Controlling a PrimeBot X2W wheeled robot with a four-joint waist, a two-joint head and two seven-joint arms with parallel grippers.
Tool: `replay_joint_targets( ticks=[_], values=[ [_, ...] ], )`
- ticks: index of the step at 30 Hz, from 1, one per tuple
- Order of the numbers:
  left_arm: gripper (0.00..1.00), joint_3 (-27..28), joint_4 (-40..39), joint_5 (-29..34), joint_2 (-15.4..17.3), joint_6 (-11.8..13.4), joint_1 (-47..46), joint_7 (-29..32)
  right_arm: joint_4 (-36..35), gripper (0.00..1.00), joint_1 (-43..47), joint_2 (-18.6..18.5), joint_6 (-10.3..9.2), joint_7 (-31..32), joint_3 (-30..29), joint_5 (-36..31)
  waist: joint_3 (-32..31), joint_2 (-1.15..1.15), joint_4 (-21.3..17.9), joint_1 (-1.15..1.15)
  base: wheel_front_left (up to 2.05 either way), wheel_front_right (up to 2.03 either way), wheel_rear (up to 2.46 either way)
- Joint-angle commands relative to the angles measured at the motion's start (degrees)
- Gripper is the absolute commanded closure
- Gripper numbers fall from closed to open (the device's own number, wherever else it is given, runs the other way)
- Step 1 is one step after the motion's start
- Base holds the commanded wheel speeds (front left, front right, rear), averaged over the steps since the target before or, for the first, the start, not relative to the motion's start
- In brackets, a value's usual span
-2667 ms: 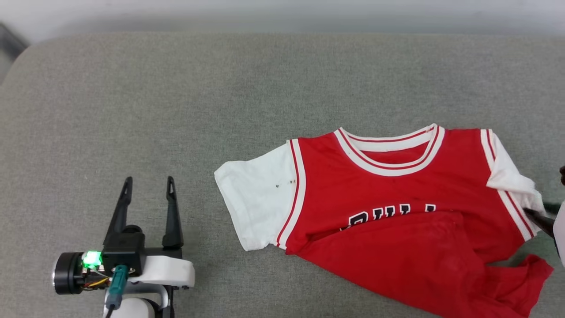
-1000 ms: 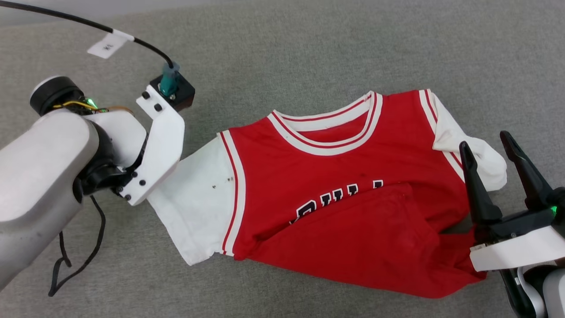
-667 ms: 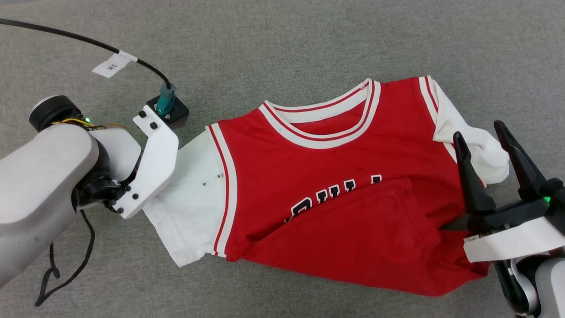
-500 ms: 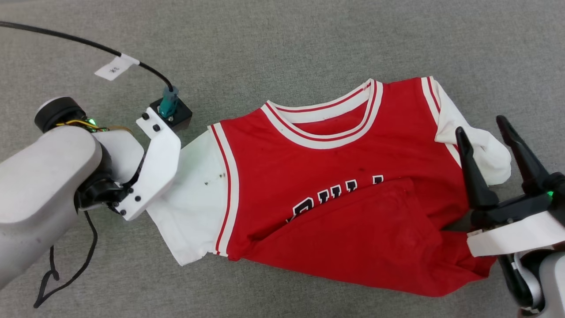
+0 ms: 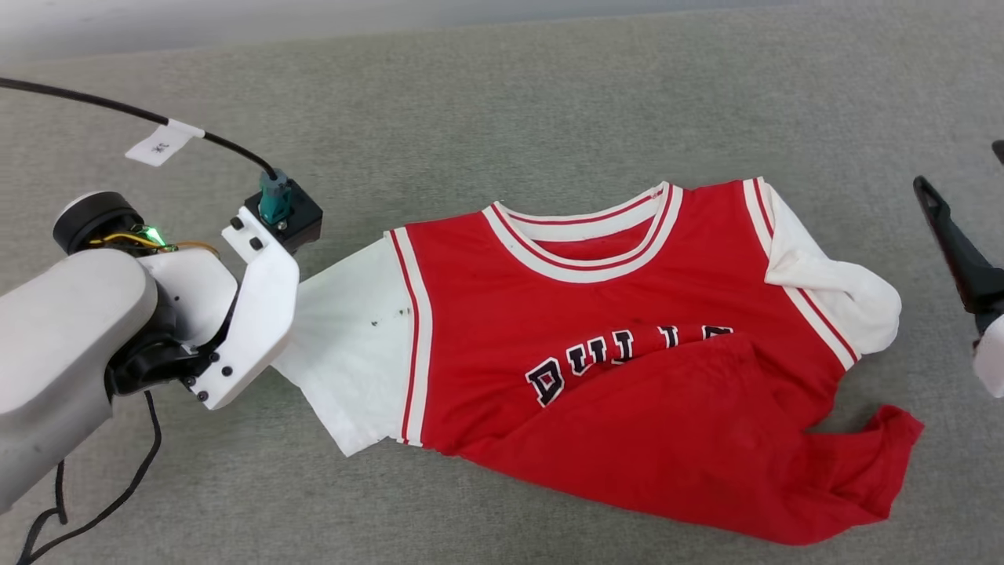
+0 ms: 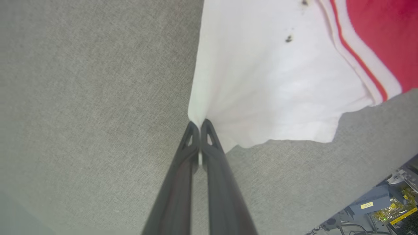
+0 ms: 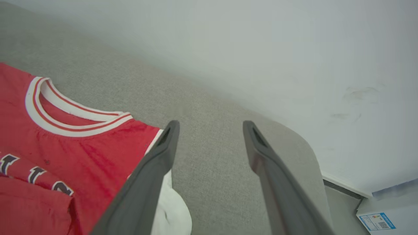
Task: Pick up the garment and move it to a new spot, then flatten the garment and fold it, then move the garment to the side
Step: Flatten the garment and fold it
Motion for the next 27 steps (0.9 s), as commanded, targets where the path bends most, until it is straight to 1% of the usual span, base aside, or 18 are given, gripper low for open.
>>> replay_joint_targets(
  ticks=[1, 4, 7, 10, 11, 13, 14, 16, 21, 24, 27],
  values=[
    [1.00, -0.1, -0.5, 0.0, 0.3, 0.0, 0.7, -0.5, -0.4, 0.00, -1.4, -2.9, -0.05, 3.9, 1.9, 2.4, -0.4, 0.00, 0.9, 0.00, 0.00, 0.00, 0.00],
    [1.00, -0.1, -1.3, 0.1, 0.4, 0.0, 0.3, -1.4, -1.3, 0.00, -4.5, -10.2, -0.05, 14.6, 7.3, 9.1, 0.3, 0.00, 1.6, 0.00, 0.00, 0.00, 0.00],
    [1.00, 0.0, -2.0, 0.5, 0.1, 0.0, -0.7, -2.0, -1.3, 0.00, -8.2, -16.0, -0.05, 24.9, 12.4, 15.2, 1.5, 0.00, 2.4, 0.00, 0.00, 0.00, 0.00],
    [1.00, 0.0, -2.5, 1.1, -0.7, 0.0, -1.8, -2.5, 0.0, 0.00, -12.3, -19.3, -0.04, 33.3, 16.7, 20.0, 2.9, 0.00, 3.3, 0.00, 0.00, 0.00, 0.00],
    [1.00, 0.0, -2.5, 1.1, -0.7, 0.0, -1.8, -2.5, 0.0, 0.00, -12.3, -19.3, -0.04, 33.3, 16.7, 20.0, 2.9, 0.00, 3.3, 0.00, 0.00, 0.00, 0.00],
    [1.00, 0.0, -2.7, 1.4, -1.0, 0.0, -2.4, -2.8, 1.0, 0.00, -14.5, -20.8, -0.04, 38.6, 19.7, 21.9, 4.0, 0.00, 3.9, 0.00, 0.00, 0.00, 0.00],
    [1.00, -0.1, -3.0, 1.9, -1.8, 0.0, -3.5, -3.4, 3.0, 0.00, -18.0, -20.3, -0.04, 42.6, 22.4, 23.5, 5.7, 0.00, 4.7, 0.00, 0.00, 0.00, 0.00],
    [1.00, -0.1, -3.1, 2.1, -2.1, 0.0, -4.2, -3.8, 4.6, 0.00, -19.9, -19.3, -0.04, 43.6, 24.1, 23.4, 7.0, 0.00, 5.1, 0.00, 0.00, 0.00, 0.00],
    [1.00, -0.3, -3.2, 2.7, -2.4, 0.0, -5.7, -4.7, 8.9, 0.00, -23.0, -16.9, -0.04, 44.1, 28.8, 23.6, 9.6, 0.00, 6.2, 0.00, 0.00, 0.00, 0.00],
    [1.00, -0.5, -3.0, 2.7, -2.9, 0.0, -6.3, -5.2, 11.0, 0.00, -23.0, -16.2, -0.04, 43.1, 33.1, 23.6, 10.6, 0.00, 6.7, 0.00, 0.00, 0.00, 0.00],
    [1.00, -0.8, -2.8, 2.6, -3.2, 0.0, -6.4, -5.5, 13.3, 0.00, -22.0, -15.1, -0.04, 41.5, 37.1, 24.9, 10.9, 0.00, 6.9, 0.00, 0.00, 0.00, 0.00]
  ],
)
